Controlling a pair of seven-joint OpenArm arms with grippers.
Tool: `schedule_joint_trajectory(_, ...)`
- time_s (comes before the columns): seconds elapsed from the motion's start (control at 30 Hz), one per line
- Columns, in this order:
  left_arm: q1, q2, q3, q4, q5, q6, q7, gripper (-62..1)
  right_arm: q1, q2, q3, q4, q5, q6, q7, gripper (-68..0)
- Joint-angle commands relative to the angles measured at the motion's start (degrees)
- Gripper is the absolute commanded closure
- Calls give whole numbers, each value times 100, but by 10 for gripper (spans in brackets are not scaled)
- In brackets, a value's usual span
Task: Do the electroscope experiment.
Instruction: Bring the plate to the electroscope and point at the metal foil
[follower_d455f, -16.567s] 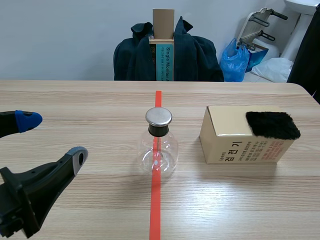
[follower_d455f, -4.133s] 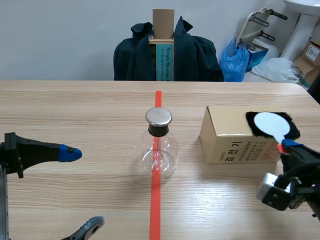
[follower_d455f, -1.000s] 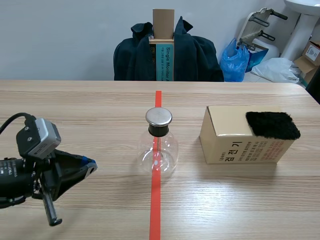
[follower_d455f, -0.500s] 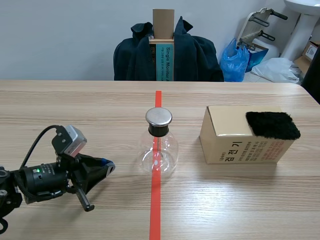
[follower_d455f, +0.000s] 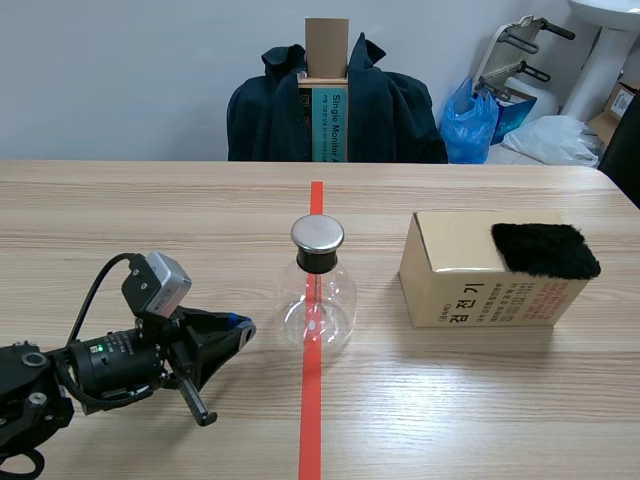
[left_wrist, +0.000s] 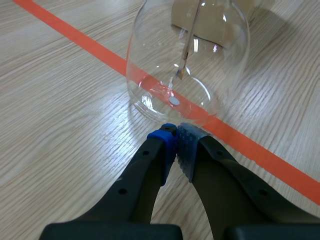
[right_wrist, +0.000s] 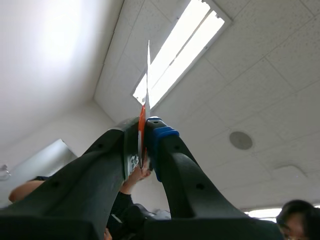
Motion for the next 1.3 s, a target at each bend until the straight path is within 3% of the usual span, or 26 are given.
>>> schedule_joint_trajectory(0.0, -35, 15, -15, 144, -79, -13, -129, -28, 227, 90, -251, 9, -94, -55, -101, -7)
schedule_joint_trajectory(0.27, -35, 13, -15, 144, -76, -11, -262, -28, 424, 76, -1873, -551, -973, -59, -354, -7)
schedule_joint_trajectory(0.5, -35, 28, -15, 144, -76, -9, -260, -28, 422, 76, -2758, -1434, -1543, -63, -420, -7)
schedule_joint_trajectory(0.67, -33, 28, -15, 144, -76, -9, -260, -28, 422, 74, -3128, -2159, -1856, -63, -546, -7)
schedule_joint_trajectory(1.27, -33, 96, -15, 144, -74, -7, -262, -28, 420, 44, -3679, -4162, -1958, -59, -520, -7)
